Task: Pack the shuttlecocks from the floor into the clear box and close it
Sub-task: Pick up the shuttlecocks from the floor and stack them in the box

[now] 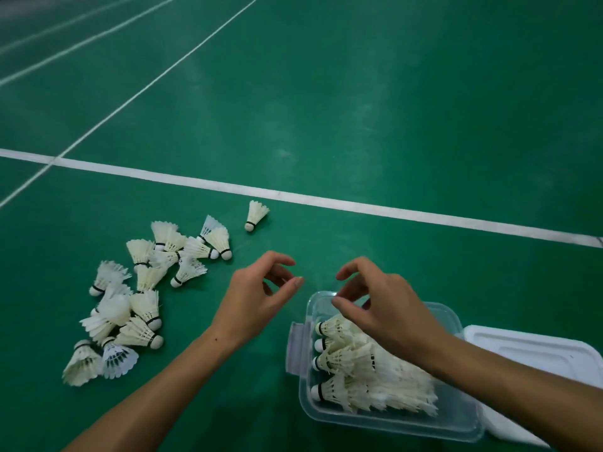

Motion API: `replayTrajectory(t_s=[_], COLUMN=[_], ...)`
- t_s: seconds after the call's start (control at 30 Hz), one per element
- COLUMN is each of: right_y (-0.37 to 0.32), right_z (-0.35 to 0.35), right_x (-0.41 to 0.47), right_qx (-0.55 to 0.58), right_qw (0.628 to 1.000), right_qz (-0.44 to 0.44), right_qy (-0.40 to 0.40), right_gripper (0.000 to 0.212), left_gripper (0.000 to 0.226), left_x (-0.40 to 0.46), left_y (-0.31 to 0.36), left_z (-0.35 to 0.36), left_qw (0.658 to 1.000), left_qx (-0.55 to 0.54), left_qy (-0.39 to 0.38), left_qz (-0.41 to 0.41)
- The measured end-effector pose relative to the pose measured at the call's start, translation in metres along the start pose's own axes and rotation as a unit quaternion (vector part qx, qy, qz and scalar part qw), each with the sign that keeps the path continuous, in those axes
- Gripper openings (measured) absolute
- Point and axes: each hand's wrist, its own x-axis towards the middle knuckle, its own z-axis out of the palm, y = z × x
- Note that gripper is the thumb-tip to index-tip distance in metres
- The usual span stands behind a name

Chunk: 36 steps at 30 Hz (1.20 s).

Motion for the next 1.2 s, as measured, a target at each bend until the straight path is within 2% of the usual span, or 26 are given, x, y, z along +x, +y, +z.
replayTrajectory(t_s=[0.2, 0.33, 0.53, 0.63, 0.73, 0.87, 1.0, 1.13, 1.2], right_y=[-0.025, -0.021, -0.011, -0.016, -0.031, -0.049, -0.042, -0.03, -0.02], right_z=[0.031, 0.068, 0.121, 0.149, 0.177, 0.205, 0.221, 0.217, 0.21], right_x=[0.09, 0.146, 0.218, 0.251, 0.276, 0.295, 0.304, 0.307, 0.303], right_qx=[-0.011, -0.007, -0.006, 0.0, -0.005, -0.049, -0.063, -0.067, -0.052], right_qw=[0.999, 0.998, 0.998, 0.997, 0.995, 0.988, 0.986, 0.989, 0.99], right_qz=[-0.037, -0.038, -0.021, -0.032, -0.075, -0.116, -0.118, -0.094, -0.069], right_qy=[-0.033, -0.043, -0.052, -0.065, -0.071, -0.093, -0.099, -0.092, -0.109], right_gripper=[0.029, 0.028, 0.025, 0.028, 0.034, 0.044, 0.053, 0.05, 0.048], left_gripper=[0.024, 0.028, 0.051, 0.065, 0.07, 0.077, 0.089, 0.082, 0.069], left_x=[0.012, 0.029, 0.076, 0.101, 0.117, 0.138, 0.164, 0.186, 0.19], left_y=[-0.071, -0.126, -0.186, -0.202, -0.212, -0.215, -0.219, -0.217, -0.214], left_z=[-0.039, -0.072, -0.106, -0.11, -0.106, -0.1, -0.102, -0.101, -0.098], left_qw=[0.991, 0.973, 0.946, 0.943, 0.942, 0.948, 0.937, 0.909, 0.902], left_qx=[0.018, 0.062, 0.139, 0.144, 0.157, 0.175, 0.271, 0.349, 0.361], left_qy=[0.067, 0.11, 0.145, 0.116, 0.085, 0.035, -0.061, -0.177, -0.192], left_qz=[-0.113, -0.195, -0.253, -0.276, -0.284, -0.262, -0.212, -0.143, -0.139])
